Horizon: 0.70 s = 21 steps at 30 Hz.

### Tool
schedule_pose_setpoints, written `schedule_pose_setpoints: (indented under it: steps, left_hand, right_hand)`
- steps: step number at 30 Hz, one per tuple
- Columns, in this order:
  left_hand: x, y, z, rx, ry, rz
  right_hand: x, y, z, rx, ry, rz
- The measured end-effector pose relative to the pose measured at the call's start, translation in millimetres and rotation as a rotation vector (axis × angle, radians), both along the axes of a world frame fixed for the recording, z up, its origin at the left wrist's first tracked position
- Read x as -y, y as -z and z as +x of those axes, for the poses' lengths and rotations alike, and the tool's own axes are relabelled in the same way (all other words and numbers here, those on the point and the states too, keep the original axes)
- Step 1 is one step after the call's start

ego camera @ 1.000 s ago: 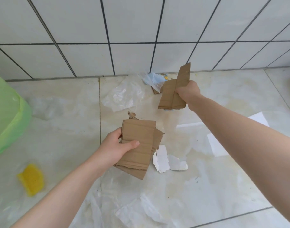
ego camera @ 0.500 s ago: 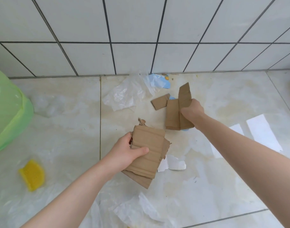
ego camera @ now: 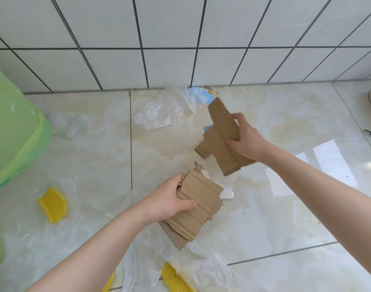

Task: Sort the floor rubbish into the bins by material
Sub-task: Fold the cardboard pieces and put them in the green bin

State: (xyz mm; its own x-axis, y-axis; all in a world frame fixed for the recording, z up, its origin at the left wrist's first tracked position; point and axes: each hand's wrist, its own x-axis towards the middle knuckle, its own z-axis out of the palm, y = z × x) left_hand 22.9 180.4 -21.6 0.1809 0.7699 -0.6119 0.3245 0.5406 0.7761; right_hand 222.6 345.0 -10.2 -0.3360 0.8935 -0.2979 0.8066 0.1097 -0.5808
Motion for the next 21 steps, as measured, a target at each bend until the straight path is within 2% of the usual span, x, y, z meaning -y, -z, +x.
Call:
schedule_pose_setpoints:
  steps: [5, 7, 9, 14, 18, 21]
  left_hand:
    - [-2.2, -0.8, 10.7, 0.012, 0.126, 0.03]
    - [-6.5, -1.3, 16.1, -0.02, 0.181, 0.024]
    - [-12.1, 2.0, 21.6, -0.078, 0.208, 0.009]
    - [-26.9, 10.0, 38.5, -0.232, 0.352, 0.108]
    - [-25.3, 13.5, 49.7, -0.24, 0.306, 0.129]
    - [-21.9, 18.9, 58.4, -0.288, 0.337, 0.235]
  right_hand:
    - [-20.1, -4.8, -11.5, 0.303, -0.343, -0.053]
    - [-24.5, -5.0, -18.3, 0.44, -0.511, -0.027]
    - [-28.7, -7.4, -24.4, 0.497, -0.61, -0.021]
    - [-35.5, -16.2, -32.5, 0.611, -0.645, 0.007]
    - [-18.7, -2.8, -28.3, 0.857, -0.659, 0.078]
    - [-7.8, 9.4, -16.7, 0.877, -0.693, 0.2]
